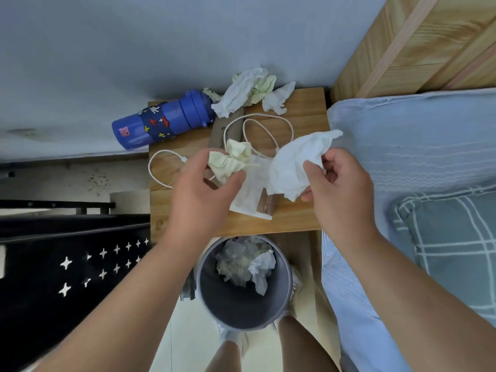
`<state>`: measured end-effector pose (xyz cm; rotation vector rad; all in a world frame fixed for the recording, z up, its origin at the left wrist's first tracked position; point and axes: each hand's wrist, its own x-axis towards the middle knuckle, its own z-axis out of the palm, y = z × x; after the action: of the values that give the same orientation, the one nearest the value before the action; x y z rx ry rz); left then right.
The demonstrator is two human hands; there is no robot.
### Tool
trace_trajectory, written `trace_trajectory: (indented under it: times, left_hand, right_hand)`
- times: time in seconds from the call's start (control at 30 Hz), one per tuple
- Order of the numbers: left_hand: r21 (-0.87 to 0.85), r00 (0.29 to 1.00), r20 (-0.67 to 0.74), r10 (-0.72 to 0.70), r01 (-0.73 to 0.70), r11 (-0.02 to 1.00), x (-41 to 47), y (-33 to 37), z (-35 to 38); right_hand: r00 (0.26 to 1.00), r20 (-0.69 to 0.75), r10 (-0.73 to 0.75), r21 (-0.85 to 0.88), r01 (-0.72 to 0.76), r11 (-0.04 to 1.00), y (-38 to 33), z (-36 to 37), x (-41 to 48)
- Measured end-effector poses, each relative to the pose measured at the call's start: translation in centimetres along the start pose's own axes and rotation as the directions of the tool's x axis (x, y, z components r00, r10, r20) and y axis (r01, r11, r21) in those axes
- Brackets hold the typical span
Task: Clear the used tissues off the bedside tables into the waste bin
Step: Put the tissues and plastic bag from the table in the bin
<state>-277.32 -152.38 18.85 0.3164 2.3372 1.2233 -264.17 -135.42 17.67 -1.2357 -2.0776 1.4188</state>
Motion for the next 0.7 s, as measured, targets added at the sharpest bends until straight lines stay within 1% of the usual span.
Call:
trace_trajectory:
  times: [0.1, 0.17, 0.27, 0.33, 0.43, 0.53, 0.67, 0.7]
  left_hand:
    - [-0.187, 0.997, -0.027, -0.069, 0.063, 0.98, -4.0, -1.2, -1.8]
    - [-0.254, 0.992, -0.04, -0.122, 0.108, 0.961, -6.8, -2.8, -2.8]
    - [-0.235, 0.97, -0.061, -0.234, 0.214, 0.948, -10.6, -6.4, -3.0]
    - [-0.186, 0.953, -0.026, -0.303, 0.293, 0.938, -12.8, -9.1, -2.6]
    - [-0.104, 0.927, 0.043, -0.373, 0.376, 0.921, -15.1, -13.1, -1.5]
    - [-0.008, 0.899, 0.091, -0.428, 0.43, 0.903, -16.1, -17.2, 0.0]
    - [0.146, 0.84, 0.141, -0.524, 0.506, 0.85, -16.5, -22.5, 2.1]
    - [0.167, 0.824, 0.145, -0.548, 0.525, 0.834, -16.4, -23.6, 2.7]
  right_hand:
    - [0.999, 0.054, 0.008, 0.058, -0.011, 0.998, -0.4, -0.6, -3.9]
    - [0.996, 0.085, 0.02, 0.116, -0.03, 0.993, -0.4, -0.8, -6.7]
    - [0.987, 0.149, 0.064, 0.181, -0.09, 0.979, 0.4, -0.5, -10.7]
    - [0.972, 0.209, 0.108, 0.156, -0.142, 0.977, 2.1, 0.3, -13.1]
    - [0.933, 0.294, 0.209, 0.039, -0.23, 0.972, 5.4, 2.0, -15.7]
    - [0.891, 0.336, 0.305, -0.094, -0.29, 0.952, 9.2, 4.1, -17.4]
    - [0.853, 0.368, 0.37, -0.309, -0.263, 0.914, 14.8, 7.3, -18.2]
    - [0.842, 0.365, 0.398, -0.338, -0.278, 0.899, 16.2, 8.1, -18.3]
